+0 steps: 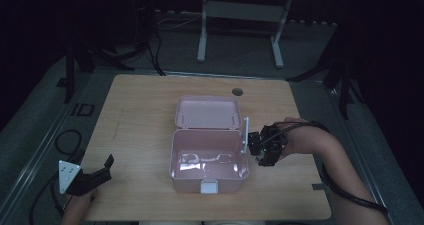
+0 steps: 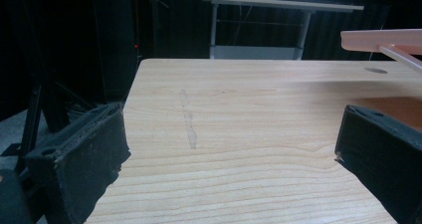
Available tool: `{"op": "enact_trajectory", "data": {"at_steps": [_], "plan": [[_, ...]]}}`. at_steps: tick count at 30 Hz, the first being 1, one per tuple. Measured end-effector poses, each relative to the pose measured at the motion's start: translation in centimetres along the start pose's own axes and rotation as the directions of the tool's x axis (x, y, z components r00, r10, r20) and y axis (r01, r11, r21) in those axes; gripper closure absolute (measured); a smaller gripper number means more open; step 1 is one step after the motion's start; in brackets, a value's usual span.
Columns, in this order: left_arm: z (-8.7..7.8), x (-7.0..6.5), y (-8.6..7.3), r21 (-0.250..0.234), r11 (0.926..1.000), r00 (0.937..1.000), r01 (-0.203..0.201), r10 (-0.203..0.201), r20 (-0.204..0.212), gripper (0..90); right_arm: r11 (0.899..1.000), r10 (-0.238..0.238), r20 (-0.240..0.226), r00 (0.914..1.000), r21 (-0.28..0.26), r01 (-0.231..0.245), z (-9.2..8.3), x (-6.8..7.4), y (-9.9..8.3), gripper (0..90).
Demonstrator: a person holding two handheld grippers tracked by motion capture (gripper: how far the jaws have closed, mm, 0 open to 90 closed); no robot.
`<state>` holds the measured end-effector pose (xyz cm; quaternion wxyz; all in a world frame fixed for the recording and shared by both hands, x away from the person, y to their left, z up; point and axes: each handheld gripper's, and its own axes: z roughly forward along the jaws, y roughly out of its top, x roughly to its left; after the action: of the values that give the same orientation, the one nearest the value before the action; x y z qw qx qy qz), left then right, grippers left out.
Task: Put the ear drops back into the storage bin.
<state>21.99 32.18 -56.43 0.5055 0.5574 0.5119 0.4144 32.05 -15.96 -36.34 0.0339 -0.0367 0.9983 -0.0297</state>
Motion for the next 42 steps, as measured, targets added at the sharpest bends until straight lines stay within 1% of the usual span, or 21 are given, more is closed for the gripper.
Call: {"op": "enact_trajectory", "data": {"at_steps": [4,9,11,13,18,19,23,30,31,33,35,37,39,40,41,42], "plan": [[0.0,0.0,0.0,0.000,1.0000,1.0000,-0.001,0.001,0.001,0.4,1.000,-0.006,0.008,0.9999,-0.005,0.006,-0.7,-0.3,0.8,59.7],[0.0,0.0,0.0,0.000,1.0000,1.0000,0.001,-0.001,0.001,0.4,1.000,-0.023,0.006,0.9997,-0.013,0.023,-1.1,-0.6,2.0,59.7],[0.0,0.0,0.0,-0.001,1.0000,1.0000,0.001,-0.001,0.002,0.4,1.000,-0.025,0.004,0.9997,-0.015,0.025,-1.2,-0.7,2.3,59.7],[0.0,0.0,0.0,-0.001,1.0000,1.0000,0.001,-0.001,0.002,0.4,0.999,-0.032,0.003,0.9995,-0.024,0.032,-1.2,-0.9,3.0,59.7],[0.0,0.0,0.0,-0.001,1.0000,1.0000,0.000,0.000,0.002,0.4,0.999,-0.049,-0.004,0.9988,-0.019,0.049,-1.0,-1.2,4.3,59.7],[0.0,0.0,0.0,-0.001,1.0000,1.0000,0.000,0.000,0.002,0.4,0.998,-0.060,-0.004,0.9982,-0.023,0.059,-0.9,-1.2,4.6,59.7],[0.0,0.0,0.0,-0.001,1.0000,1.0000,0.000,0.000,0.004,0.4,0.998,-0.060,-0.010,0.9981,-0.029,0.060,-0.7,-1.5,5.4,59.8],[0.0,0.0,0.0,0.000,1.0000,1.0000,0.002,-0.002,0.004,0.4,0.998,-0.056,-0.033,0.9979,-0.037,0.055,1.0,-2.2,6.1,59.7],[0.0,0.0,0.0,0.001,1.0000,1.0000,0.000,0.000,0.003,0.4,0.998,-0.051,-0.039,0.9980,-0.036,0.049,1.6,-2.3,6.3,59.7],[0.0,0.0,0.0,-0.001,1.0000,1.0000,0.002,-0.002,0.004,0.4,0.998,-0.050,-0.041,0.9979,-0.036,0.049,1.9,-2.4,6.4,59.7],[0.0,0.0,0.0,-0.004,1.0000,1.0000,0.002,-0.002,0.004,0.4,0.998,-0.048,-0.046,0.9978,-0.042,0.046,2.5,-2.6,6.5,59.7],[0.0,0.0,0.0,-0.002,1.0000,1.0000,0.000,0.000,0.003,0.4,0.998,-0.043,-0.048,0.9979,-0.036,0.041,3.1,-2.6,6.7,59.7],[0.0,0.0,0.0,-0.001,1.0000,1.0000,0.001,-0.001,0.004,0.4,0.998,-0.049,-0.049,0.9976,-0.039,0.047,3.8,-2.7,6.8,59.7],[0.0,0.0,0.0,-0.001,1.0000,1.0000,0.001,-0.001,0.004,0.4,0.998,-0.040,-0.055,0.9977,-0.043,0.038,4.1,-2.8,6.8,59.7],[0.0,0.0,0.0,-0.001,1.0000,1.0000,0.001,-0.001,0.004,0.4,0.999,-0.034,-0.059,0.9977,-0.036,0.032,4.5,-2.8,6.9,59.7],[0.0,0.0,0.0,-0.001,1.0000,1.0000,0.001,-0.001,0.005,0.4,0.999,-0.039,-0.060,0.9974,-0.030,0.037,4.8,-2.8,6.9,59.7]]}}
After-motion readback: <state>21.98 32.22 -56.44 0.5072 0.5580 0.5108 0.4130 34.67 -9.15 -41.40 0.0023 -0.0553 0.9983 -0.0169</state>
